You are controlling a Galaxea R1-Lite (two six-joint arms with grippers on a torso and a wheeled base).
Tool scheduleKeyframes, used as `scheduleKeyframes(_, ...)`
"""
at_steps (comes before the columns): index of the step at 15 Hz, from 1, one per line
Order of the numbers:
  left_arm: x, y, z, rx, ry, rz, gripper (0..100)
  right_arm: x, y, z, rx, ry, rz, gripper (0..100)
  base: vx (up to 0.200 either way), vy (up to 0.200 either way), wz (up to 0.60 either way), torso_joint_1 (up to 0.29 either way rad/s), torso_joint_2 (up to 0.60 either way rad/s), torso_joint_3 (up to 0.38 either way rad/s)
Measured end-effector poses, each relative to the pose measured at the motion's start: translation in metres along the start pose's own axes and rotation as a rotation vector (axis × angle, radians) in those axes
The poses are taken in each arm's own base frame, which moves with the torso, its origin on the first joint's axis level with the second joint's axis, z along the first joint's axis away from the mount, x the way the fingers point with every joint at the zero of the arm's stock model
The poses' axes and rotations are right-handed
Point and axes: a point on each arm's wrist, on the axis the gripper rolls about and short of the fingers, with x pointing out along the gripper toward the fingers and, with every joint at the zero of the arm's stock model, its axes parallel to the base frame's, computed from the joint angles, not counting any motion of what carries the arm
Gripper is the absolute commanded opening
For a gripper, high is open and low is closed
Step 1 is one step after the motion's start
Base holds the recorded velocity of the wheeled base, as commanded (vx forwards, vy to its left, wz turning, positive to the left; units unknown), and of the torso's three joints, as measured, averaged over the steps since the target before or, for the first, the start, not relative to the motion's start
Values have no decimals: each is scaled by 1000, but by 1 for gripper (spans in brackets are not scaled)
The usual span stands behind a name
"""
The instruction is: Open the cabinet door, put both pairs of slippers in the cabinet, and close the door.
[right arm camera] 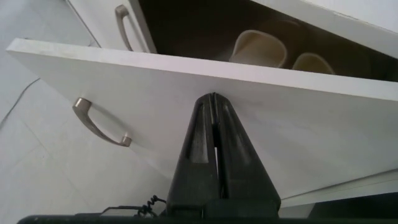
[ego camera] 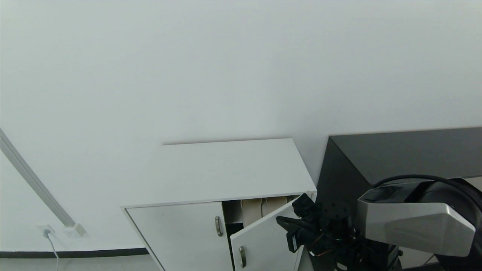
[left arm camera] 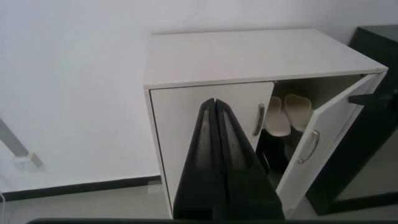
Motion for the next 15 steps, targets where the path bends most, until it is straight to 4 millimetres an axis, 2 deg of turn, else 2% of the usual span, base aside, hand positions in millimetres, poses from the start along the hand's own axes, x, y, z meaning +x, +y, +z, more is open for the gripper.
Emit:
scheduleKeyframes(8, 0, 0, 0, 1, 0, 0, 0, 9, -8, 3, 10, 10, -20, 0, 0, 0, 0, 0, 0, 0)
scheduleKeyframes(15, 0, 0, 0, 1, 0, 0, 0, 17, -13, 5, 12, 12, -109, 0, 0, 0, 0, 0, 0, 0)
